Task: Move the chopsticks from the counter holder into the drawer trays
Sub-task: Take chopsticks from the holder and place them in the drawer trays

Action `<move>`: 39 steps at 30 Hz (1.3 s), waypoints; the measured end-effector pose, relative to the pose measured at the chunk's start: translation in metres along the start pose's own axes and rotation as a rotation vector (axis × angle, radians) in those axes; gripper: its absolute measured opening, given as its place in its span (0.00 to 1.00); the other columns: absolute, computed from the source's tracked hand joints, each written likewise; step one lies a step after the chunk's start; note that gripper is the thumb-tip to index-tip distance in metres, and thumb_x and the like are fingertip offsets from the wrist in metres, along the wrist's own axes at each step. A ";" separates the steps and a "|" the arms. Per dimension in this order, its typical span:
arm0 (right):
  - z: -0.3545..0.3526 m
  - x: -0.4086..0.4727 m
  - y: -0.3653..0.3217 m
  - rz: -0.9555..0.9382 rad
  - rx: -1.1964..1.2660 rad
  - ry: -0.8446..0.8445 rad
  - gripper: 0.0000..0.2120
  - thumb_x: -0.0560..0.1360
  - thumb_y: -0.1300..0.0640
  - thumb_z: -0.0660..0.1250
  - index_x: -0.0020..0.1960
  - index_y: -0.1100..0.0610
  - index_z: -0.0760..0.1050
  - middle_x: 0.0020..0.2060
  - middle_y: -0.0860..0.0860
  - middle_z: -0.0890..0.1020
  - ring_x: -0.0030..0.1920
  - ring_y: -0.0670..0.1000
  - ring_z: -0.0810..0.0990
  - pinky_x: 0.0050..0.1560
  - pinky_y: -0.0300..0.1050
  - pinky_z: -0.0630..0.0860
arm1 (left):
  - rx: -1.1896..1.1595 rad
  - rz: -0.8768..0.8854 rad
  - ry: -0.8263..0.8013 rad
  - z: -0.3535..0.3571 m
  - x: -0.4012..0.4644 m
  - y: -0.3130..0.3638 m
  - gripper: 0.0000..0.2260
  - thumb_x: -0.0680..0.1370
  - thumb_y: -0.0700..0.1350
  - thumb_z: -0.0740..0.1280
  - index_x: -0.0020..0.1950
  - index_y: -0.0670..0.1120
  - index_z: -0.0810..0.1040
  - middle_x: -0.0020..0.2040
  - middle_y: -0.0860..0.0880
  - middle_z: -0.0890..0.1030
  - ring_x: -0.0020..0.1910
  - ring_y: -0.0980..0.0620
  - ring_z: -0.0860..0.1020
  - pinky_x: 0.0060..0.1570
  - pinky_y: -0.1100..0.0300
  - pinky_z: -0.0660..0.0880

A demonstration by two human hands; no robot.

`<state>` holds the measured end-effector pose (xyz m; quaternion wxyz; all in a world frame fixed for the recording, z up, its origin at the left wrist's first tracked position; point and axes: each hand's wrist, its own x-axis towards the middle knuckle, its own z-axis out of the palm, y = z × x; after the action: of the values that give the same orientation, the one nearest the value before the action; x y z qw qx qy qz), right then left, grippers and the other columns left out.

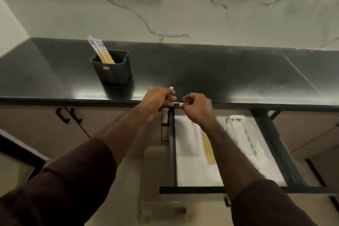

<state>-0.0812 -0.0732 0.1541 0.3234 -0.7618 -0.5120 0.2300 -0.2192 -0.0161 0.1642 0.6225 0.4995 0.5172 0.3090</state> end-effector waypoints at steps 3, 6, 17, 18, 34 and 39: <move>0.036 -0.003 -0.055 -0.039 0.028 0.012 0.12 0.72 0.52 0.73 0.54 0.53 0.83 0.46 0.51 0.86 0.50 0.51 0.83 0.55 0.47 0.79 | 0.030 0.032 0.016 -0.075 -0.010 0.014 0.11 0.80 0.49 0.65 0.53 0.44 0.82 0.52 0.42 0.85 0.44 0.48 0.80 0.43 0.55 0.76; 0.064 0.001 -0.108 -0.085 0.052 -0.017 0.12 0.73 0.52 0.73 0.54 0.54 0.83 0.44 0.50 0.86 0.48 0.49 0.83 0.54 0.47 0.79 | 0.036 0.059 0.072 -0.135 -0.015 0.031 0.11 0.80 0.47 0.65 0.54 0.41 0.81 0.49 0.42 0.84 0.42 0.49 0.79 0.44 0.55 0.77; 0.125 0.056 -0.216 -0.276 -0.002 -0.099 0.12 0.75 0.53 0.71 0.57 0.53 0.81 0.50 0.51 0.85 0.46 0.47 0.82 0.46 0.41 0.80 | -0.039 0.128 0.210 -0.246 0.020 0.061 0.10 0.80 0.45 0.64 0.56 0.42 0.81 0.45 0.44 0.82 0.42 0.49 0.78 0.46 0.54 0.75; 0.128 0.063 -0.221 -0.287 0.003 -0.103 0.12 0.75 0.53 0.71 0.58 0.53 0.81 0.50 0.51 0.85 0.47 0.47 0.82 0.46 0.41 0.80 | -0.046 0.134 0.219 -0.249 0.025 0.063 0.10 0.80 0.45 0.64 0.55 0.42 0.81 0.45 0.44 0.82 0.42 0.49 0.78 0.46 0.54 0.75; 0.199 0.199 -0.261 -0.129 -0.086 -0.117 0.12 0.78 0.59 0.68 0.62 0.55 0.78 0.54 0.53 0.83 0.46 0.46 0.82 0.43 0.40 0.82 | -0.158 0.145 0.274 -0.298 0.177 0.096 0.05 0.80 0.38 0.64 0.49 0.42 0.80 0.50 0.38 0.82 0.45 0.47 0.80 0.51 0.52 0.79; 0.242 0.250 -0.264 0.018 -0.240 -0.151 0.10 0.77 0.59 0.67 0.58 0.57 0.79 0.51 0.55 0.83 0.48 0.53 0.83 0.48 0.50 0.83 | -0.127 0.111 0.247 -0.320 0.223 0.094 0.06 0.80 0.37 0.64 0.47 0.42 0.80 0.48 0.38 0.83 0.43 0.47 0.82 0.46 0.55 0.81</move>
<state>-0.3206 0.2914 0.1757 0.1885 -0.7800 -0.5520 0.2264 -0.4507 0.3108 0.1887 0.5664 0.4451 0.5410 0.4340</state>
